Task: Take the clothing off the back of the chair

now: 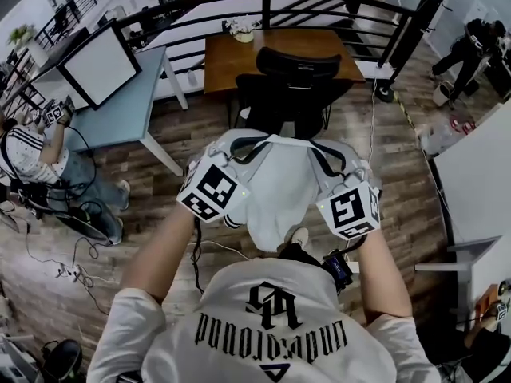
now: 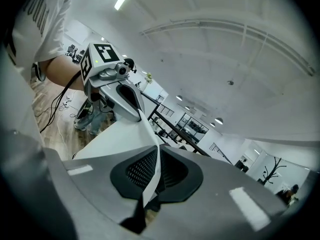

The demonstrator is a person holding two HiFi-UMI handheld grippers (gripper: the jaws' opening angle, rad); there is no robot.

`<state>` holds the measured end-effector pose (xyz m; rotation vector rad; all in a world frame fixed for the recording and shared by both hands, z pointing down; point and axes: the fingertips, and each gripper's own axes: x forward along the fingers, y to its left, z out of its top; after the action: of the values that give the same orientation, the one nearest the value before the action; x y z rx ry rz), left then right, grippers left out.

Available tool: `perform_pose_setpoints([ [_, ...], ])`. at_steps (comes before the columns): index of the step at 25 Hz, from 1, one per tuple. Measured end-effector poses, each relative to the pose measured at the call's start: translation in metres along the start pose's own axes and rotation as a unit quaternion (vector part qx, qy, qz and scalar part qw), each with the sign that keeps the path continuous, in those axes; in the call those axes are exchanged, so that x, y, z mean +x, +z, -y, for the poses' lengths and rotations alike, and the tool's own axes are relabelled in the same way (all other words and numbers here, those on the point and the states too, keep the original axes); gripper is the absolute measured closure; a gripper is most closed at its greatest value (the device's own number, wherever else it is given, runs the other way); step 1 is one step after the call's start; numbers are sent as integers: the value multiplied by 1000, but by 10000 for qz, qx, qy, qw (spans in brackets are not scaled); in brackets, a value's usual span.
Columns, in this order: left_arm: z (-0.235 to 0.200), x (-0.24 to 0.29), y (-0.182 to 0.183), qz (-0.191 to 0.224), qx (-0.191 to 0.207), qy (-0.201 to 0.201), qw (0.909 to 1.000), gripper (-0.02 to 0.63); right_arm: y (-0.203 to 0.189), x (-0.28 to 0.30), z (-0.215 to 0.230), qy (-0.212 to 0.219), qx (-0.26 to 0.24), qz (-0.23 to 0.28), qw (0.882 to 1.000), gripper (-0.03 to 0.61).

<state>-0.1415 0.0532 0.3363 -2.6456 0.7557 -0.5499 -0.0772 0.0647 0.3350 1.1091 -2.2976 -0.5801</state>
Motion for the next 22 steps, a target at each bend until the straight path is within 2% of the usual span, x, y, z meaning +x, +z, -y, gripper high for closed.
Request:
perform_pose_setpoints([
  [5,30,-16,-6,-154,-167,-32,9997,558,-2,-25,-23,161,373,62,9992,571],
  [9,51,-32,-1,-44,-227,54,9997,558,4,-47,-42,331,496,30,9982,571],
  [14,74,-40,14,78,-251,266,9993,558,4,-71,-49,490,592,249,9967,571],
  [22,110,-32,31,202,-505,582,9968,558,-17,-107,-53,676,740,427,9940,569],
])
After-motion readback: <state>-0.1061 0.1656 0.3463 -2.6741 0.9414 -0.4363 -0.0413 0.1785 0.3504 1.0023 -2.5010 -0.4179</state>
